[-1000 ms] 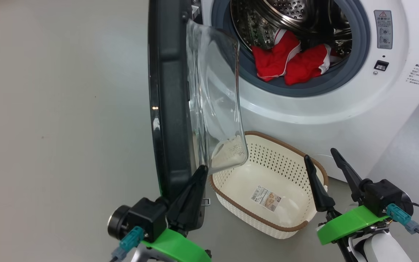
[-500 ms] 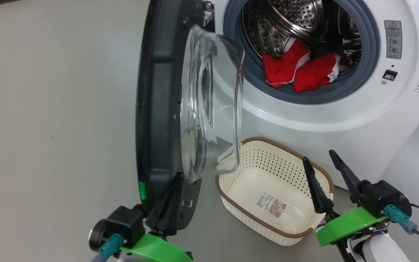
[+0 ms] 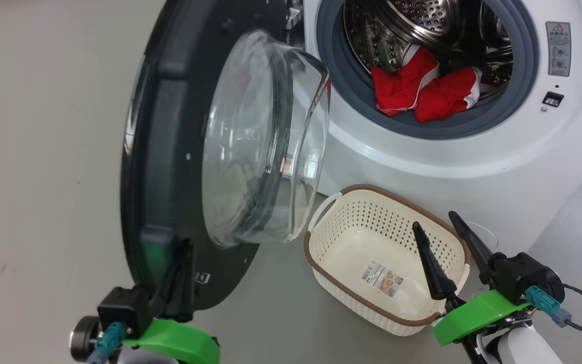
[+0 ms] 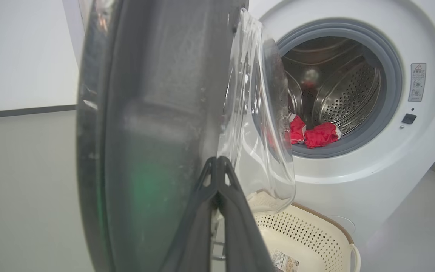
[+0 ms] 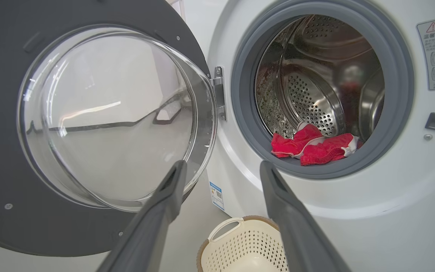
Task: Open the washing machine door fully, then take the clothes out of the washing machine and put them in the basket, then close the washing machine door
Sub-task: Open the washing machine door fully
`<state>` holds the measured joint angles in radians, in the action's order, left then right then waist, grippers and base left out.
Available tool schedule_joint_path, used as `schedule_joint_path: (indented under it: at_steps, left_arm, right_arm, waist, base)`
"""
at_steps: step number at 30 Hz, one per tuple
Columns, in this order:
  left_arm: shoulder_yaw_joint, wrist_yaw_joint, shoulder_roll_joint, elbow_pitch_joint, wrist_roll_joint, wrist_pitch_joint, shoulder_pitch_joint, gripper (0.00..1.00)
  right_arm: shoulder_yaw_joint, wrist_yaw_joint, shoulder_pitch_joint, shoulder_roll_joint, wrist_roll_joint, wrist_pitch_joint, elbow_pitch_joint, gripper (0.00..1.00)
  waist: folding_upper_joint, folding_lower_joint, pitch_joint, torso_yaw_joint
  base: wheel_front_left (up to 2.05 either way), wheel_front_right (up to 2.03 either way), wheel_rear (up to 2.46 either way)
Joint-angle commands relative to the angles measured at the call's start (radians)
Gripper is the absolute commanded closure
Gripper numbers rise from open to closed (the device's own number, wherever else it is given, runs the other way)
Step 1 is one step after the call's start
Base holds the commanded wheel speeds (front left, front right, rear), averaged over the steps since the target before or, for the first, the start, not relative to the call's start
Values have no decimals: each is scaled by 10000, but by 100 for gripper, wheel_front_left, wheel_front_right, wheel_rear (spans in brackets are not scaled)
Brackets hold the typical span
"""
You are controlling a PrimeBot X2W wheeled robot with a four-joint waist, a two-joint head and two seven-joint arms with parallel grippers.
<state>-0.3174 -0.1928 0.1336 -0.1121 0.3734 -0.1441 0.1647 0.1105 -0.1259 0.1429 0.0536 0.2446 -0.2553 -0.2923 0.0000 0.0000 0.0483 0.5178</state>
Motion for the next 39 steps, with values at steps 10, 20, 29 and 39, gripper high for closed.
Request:
schedule_joint_path:
  at_steps: [10,20,29,39]
  left_arm:
    - [1170,-660,524,-914,-62,-462,980,100]
    - [1731,-669,627,-1826,173,-946,1498,100]
    - [2460,-443,519,-2542,464,-1160,2071,100]
    - [3515,6,244,-2683,151,-1174,2510,100]
  right_arm:
    - [321,-48,270,-34,-240,-65,233,0]
    - [260,-48,448,-34,-507,-65,126,0]
    - [261,-48,619,-34,-802,-65,23,0]
    - [345,-48,854,-34,-1085,-65,-73,0]
  waist:
    - [0,0,413,-22]
    - [0,0,858,-39]
    - [0,0,1200,56]
    - [0,0,1512,79]
  base:
    - [0,0,0]
    - [0,0,0]
    - [0,0,0]
    - [0,0,0]
